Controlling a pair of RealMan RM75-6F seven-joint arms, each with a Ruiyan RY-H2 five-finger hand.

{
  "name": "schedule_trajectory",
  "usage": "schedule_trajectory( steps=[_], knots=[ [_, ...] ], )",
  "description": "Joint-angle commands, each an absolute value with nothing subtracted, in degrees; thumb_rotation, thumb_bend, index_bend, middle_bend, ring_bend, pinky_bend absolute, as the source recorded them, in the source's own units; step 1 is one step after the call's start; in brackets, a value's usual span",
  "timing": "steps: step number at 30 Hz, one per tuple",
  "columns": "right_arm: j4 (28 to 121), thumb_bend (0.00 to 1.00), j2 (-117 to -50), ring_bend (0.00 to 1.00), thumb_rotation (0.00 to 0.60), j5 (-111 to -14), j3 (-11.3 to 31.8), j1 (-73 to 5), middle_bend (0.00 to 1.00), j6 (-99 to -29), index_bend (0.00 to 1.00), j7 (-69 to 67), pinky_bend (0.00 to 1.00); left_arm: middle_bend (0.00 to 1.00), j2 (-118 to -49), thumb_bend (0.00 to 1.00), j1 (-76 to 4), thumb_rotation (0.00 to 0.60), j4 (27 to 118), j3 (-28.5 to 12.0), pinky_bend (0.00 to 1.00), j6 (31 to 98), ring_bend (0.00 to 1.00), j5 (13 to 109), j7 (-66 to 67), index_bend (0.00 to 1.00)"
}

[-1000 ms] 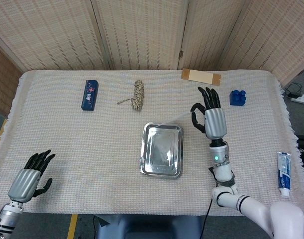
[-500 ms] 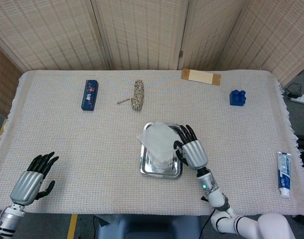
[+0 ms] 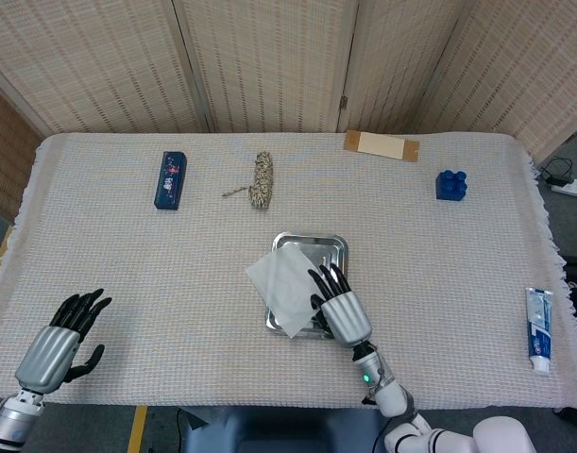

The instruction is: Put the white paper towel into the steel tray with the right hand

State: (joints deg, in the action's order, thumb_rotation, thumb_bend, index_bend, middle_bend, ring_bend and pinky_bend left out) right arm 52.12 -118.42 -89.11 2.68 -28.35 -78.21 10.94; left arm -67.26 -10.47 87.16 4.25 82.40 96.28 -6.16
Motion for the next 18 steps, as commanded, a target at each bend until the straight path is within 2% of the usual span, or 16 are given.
schedule_trajectory(
  steps=[1,3,9,13,18],
  knots=[
    [53.22,0.58,-118.24,0.00,0.600,-89.44,2.47,-28.09,0.11,-78.05,0.50,10.47,0.00,0.00,-67.13,0.53,-10.43,0.600,87.27,4.31,0.00,82.52,0.00,96.44,-6.36,0.00],
    [54.59,0.58,-117.56,0.00,0.600,-89.63,2.38,-27.99,0.07,-77.90,0.40,10.04,0.00,0.00,-67.07,0.53,-10.42,0.600,87.30,4.35,0.00,82.59,0.00,96.55,-6.52,0.00],
    [59.26,0.58,-114.93,0.00,0.600,-88.30,3.81,-28.35,0.00,-75.67,0.17,13.07,0.00,0.00,-67.09,0.53,-10.52,0.600,87.23,4.38,0.00,82.12,0.00,96.35,-6.33,0.00],
    [66.42,0.58,-111.44,0.00,0.600,-85.39,3.95,-28.32,0.00,-70.89,0.09,15.60,0.00,0.00,-67.23,0.53,-10.53,0.600,87.20,4.25,0.00,82.13,0.00,96.23,-6.25,0.00],
    [77.48,0.58,-104.49,0.00,0.600,-81.79,1.60,-27.87,0.00,-64.64,0.02,21.64,0.00,0.00,-67.25,0.53,-10.48,0.600,87.17,4.18,0.00,82.24,0.00,96.19,-6.26,0.00]
  ],
)
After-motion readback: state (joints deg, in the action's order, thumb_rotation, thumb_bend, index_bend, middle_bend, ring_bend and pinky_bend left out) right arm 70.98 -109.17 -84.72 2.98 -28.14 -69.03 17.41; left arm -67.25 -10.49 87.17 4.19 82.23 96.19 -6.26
